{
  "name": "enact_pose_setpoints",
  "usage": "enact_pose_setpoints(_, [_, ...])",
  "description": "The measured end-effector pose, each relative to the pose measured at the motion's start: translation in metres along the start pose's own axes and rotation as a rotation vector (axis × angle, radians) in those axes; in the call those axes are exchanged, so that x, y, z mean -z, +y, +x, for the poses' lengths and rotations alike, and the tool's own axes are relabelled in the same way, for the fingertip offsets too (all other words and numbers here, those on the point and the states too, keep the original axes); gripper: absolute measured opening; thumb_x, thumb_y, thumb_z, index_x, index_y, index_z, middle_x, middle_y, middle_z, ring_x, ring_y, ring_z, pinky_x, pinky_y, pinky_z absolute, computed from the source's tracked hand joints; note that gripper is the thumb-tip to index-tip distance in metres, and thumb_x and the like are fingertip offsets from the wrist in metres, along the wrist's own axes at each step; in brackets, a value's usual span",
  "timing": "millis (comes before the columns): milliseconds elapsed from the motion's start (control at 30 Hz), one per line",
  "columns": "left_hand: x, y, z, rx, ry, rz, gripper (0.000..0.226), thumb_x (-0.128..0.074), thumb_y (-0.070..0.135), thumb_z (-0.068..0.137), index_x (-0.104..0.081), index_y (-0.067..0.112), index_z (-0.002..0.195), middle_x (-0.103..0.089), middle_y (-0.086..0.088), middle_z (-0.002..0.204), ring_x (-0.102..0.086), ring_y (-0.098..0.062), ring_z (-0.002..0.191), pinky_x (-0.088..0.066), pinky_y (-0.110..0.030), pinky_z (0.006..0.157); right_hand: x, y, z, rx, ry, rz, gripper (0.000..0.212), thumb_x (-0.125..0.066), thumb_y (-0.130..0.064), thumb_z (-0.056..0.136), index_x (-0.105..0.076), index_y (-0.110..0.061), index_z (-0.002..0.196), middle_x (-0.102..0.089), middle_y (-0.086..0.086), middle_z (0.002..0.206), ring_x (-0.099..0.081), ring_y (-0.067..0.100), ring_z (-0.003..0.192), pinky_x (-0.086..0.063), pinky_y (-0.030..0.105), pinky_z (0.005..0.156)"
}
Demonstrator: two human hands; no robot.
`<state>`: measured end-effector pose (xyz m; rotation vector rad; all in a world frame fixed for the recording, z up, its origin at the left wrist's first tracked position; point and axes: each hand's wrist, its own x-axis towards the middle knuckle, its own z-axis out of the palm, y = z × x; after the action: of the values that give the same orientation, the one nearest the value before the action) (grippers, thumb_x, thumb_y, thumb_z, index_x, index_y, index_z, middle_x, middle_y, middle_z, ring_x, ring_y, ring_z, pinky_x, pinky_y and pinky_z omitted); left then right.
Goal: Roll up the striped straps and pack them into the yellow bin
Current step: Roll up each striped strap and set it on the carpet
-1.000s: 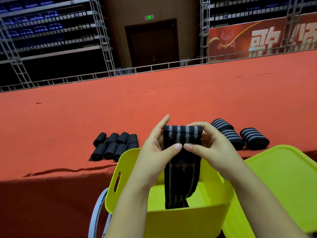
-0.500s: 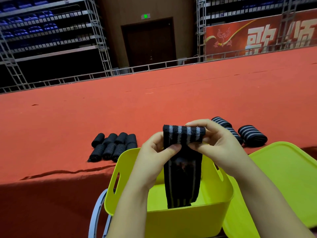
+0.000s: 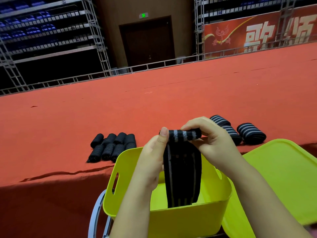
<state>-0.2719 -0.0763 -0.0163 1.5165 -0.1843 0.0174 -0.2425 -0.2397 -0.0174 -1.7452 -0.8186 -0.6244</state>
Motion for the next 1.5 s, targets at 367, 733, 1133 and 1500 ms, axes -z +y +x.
enact_pose_setpoints(367, [0.007, -0.001, -0.001, -0.107, -0.004, -0.087, 0.046, -0.069, 0.029, 0.078, -0.056, 0.014, 0.12, -0.074, -0.001, 0.091, -0.07, -0.013, 0.083, -0.055, -0.027, 0.074, 0.012, -0.005, -0.001, -0.613, -0.006, 0.725, 0.028, -0.049, -0.004, 0.092, -0.063, -0.015, 0.113, -0.066, 0.008, 0.119, -0.063, 0.024, 0.105, -0.056, 0.039, 0.079])
enact_pose_setpoints(733, [0.017, -0.004, -0.004, -0.18, -0.055, -0.04, 0.058, -0.065, 0.009, 0.075, -0.05, 0.028, 0.129, -0.073, -0.008, 0.106, -0.069, -0.022, 0.101, -0.055, -0.03, 0.086, 0.006, -0.016, -0.005, -0.519, -0.097, 0.412, 0.057, -0.073, -0.025, 0.064, -0.058, -0.027, 0.119, -0.064, 0.002, 0.114, -0.069, 0.014, 0.09, -0.055, 0.026, 0.079])
enact_pose_setpoints(1133, [0.019, -0.003, -0.002, -0.128, -0.093, -0.005, 0.071, -0.069, 0.012, 0.074, -0.041, 0.029, 0.137, -0.071, -0.004, 0.114, -0.067, -0.024, 0.107, -0.051, -0.047, 0.094, 0.012, -0.016, -0.008, -0.423, -0.031, 0.418, 0.037, -0.07, 0.001, 0.08, -0.063, -0.02, 0.11, -0.07, 0.004, 0.102, -0.068, 0.013, 0.093, -0.055, 0.026, 0.08])
enact_pose_setpoints(1500, [0.018, -0.004, 0.0, 0.069, -0.122, -0.08, 0.056, -0.056, 0.048, 0.083, -0.055, 0.01, 0.124, -0.071, -0.007, 0.108, -0.07, -0.019, 0.083, -0.056, -0.028, 0.06, -0.003, -0.008, -0.007, -0.148, 0.078, 0.181, 0.042, -0.069, 0.01, 0.078, -0.067, -0.029, 0.095, -0.071, -0.01, 0.106, -0.065, 0.011, 0.105, -0.051, 0.031, 0.093])
